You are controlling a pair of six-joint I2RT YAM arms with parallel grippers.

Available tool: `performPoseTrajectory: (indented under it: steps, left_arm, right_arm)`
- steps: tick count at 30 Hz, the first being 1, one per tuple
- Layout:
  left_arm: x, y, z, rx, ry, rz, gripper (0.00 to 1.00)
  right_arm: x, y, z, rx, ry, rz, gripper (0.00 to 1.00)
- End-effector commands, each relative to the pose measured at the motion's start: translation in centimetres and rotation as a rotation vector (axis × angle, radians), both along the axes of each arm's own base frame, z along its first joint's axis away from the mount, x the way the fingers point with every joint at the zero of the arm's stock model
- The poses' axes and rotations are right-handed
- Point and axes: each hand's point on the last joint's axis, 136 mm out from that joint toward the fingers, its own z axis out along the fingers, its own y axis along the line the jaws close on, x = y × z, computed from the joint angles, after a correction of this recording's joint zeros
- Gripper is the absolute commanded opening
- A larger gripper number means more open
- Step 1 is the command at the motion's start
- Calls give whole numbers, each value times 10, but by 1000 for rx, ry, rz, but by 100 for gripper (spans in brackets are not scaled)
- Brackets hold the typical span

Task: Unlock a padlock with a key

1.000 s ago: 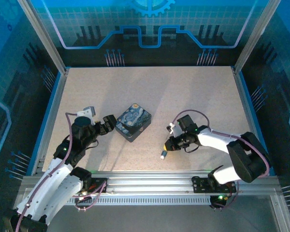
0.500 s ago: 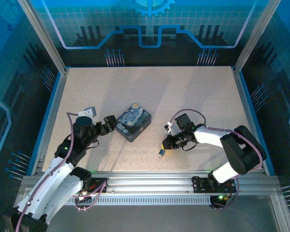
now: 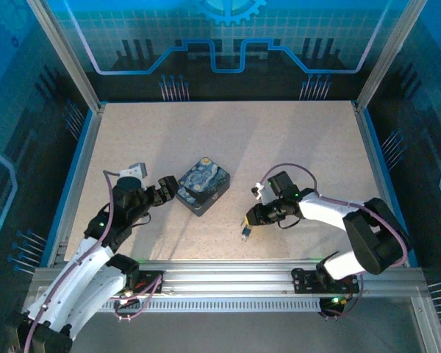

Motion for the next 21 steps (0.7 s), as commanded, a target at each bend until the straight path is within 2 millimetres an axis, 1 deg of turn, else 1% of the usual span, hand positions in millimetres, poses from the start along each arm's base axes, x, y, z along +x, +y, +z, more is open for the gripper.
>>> performPoseTrajectory:
  steps: [1,5,9,14,18,21]
  left_arm:
    - [1,3,2,-13,7,19,99]
    - [5,5,9,-7,-8,34,99]
    - [11,13,18,18,-24,69,99]
    - [22,21,35,64,-70,92,99]
    - [32,27,43,113,-101,96,99]
    - [40,36,44,163,-120,121,99]
  right_arm:
    - [7,0,21,6,-69,7,28]
    - [16,-6,42,15,-156,-4,31]
    - [28,-16,64,25,-243,-34,33]
    - [46,-38,91,-2,-391,-99,36]
    - [59,-62,109,-18,-504,-176,45]
    - [69,-84,121,-24,-585,-247,56]
